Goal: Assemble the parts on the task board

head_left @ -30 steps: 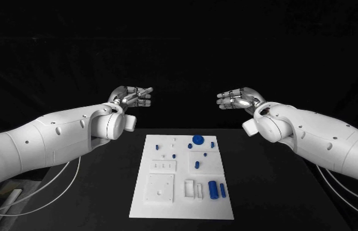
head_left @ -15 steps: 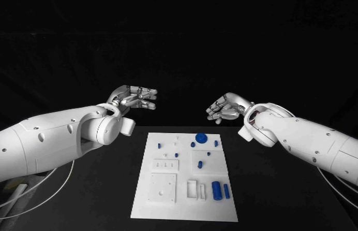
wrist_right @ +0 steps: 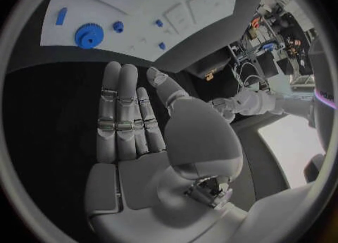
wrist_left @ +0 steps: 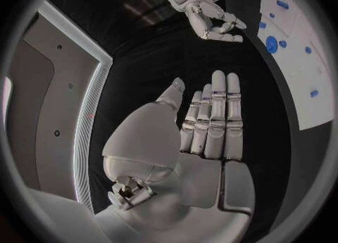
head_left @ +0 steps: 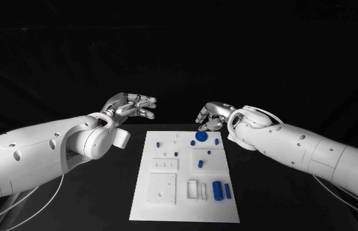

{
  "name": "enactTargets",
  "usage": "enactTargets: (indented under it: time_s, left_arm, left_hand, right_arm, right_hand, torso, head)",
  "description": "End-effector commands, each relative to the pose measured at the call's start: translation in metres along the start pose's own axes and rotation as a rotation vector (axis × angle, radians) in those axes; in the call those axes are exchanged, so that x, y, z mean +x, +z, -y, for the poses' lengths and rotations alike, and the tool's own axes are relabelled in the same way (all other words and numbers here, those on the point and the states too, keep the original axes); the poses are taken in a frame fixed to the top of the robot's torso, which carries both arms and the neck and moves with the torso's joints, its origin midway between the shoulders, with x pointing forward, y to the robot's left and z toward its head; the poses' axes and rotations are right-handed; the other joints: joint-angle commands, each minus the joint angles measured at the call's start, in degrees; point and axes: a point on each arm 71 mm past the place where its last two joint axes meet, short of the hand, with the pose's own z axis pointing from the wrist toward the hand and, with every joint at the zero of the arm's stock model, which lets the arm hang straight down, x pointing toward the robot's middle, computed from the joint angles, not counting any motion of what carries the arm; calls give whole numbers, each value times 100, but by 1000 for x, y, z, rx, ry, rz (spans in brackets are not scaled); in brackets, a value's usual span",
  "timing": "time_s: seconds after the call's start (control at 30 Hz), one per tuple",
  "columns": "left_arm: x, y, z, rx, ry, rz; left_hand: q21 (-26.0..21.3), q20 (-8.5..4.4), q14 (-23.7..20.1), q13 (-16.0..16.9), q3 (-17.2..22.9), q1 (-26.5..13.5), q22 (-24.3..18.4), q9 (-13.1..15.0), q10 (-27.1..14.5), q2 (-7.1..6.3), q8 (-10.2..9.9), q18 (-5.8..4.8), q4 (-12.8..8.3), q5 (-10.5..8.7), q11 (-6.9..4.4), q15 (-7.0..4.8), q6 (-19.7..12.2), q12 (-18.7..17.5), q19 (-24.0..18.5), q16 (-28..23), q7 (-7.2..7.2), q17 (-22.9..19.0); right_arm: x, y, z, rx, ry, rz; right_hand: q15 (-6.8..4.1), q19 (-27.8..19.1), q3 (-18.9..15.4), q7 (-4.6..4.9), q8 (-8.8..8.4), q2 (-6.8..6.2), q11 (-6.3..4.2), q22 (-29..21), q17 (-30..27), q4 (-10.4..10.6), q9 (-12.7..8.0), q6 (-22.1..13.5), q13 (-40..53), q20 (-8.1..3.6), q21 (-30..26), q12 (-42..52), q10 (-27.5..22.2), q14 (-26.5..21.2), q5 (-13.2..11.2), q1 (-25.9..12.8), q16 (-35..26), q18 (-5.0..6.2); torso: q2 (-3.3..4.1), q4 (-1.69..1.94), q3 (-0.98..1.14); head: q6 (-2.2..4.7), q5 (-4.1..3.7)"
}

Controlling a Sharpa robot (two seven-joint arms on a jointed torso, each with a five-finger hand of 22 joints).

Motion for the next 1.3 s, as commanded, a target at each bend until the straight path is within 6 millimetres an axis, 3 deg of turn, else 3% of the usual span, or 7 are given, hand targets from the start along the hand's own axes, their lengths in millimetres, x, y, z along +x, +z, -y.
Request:
enactTargets:
  time_s: [0.03,0.23,0.53,0.63,1.3]
  left_arm:
    - [5,0,4,15,25,-18]
    - [11,-1,7,21,17,-38]
    - [18,-3,13,31,5,-65]
    - [19,-4,14,33,3,-69]
    - [22,-3,15,36,2,-84]
  left_hand:
    - [77,-20,-15,-5,-5,-67,37,-4,-22,-20,-20,-5,-49,27,-6,-12,-19,-20,-50,-25,29,-12]
    - [298,-46,18,-5,-14,-84,169,-4,-17,-20,-21,17,-79,19,-15,-33,-17,-21,-52,78,23,24]
    - [364,-41,1,-4,-16,-93,212,-4,-18,-14,-19,20,-83,25,-13,-32,-17,-19,-103,112,25,33]
    - [458,-36,-24,-5,-20,-96,262,-4,-23,-5,-19,25,-94,26,-11,-31,-20,-20,-179,148,27,34]
    - [478,-29,-38,-4,-27,-97,266,-4,-37,-14,-20,29,-107,26,-4,-24,-41,-19,-202,142,35,22]
  right_arm:
    - [2,2,-4,31,-181,43]
    - [10,5,-9,45,-246,61]
    - [19,9,-13,59,-289,63]
    - [22,9,-12,64,-295,60]
    - [44,8,-7,86,-309,12]
  right_hand:
    - [-17,-8,153,-10,27,-78,5,94,74,17,3,12,3,-36,98,0,49,164,-117,-15,106,12]
    - [-8,44,479,-12,26,-216,9,312,376,42,4,34,5,-56,326,3,24,146,-354,-54,494,43]
    - [4,-9,883,-5,27,-356,13,722,592,106,5,55,3,-56,500,1,27,23,-454,-97,911,86]
    - [4,7,912,-4,27,-364,12,770,608,112,6,59,3,-61,501,1,32,23,-467,-98,968,88]
    - [-1,52,1104,-4,28,-392,2,1144,659,121,7,97,3,-120,457,0,76,-30,-482,-139,1257,58]
  torso:
    - [112,58,18]
    - [193,82,19]
    - [324,176,20]
    - [361,204,26]
    - [544,332,5]
  head:
    - [30,-39]
    - [65,-85]
    - [81,-123]
    - [88,-140]
    - [95,-206]
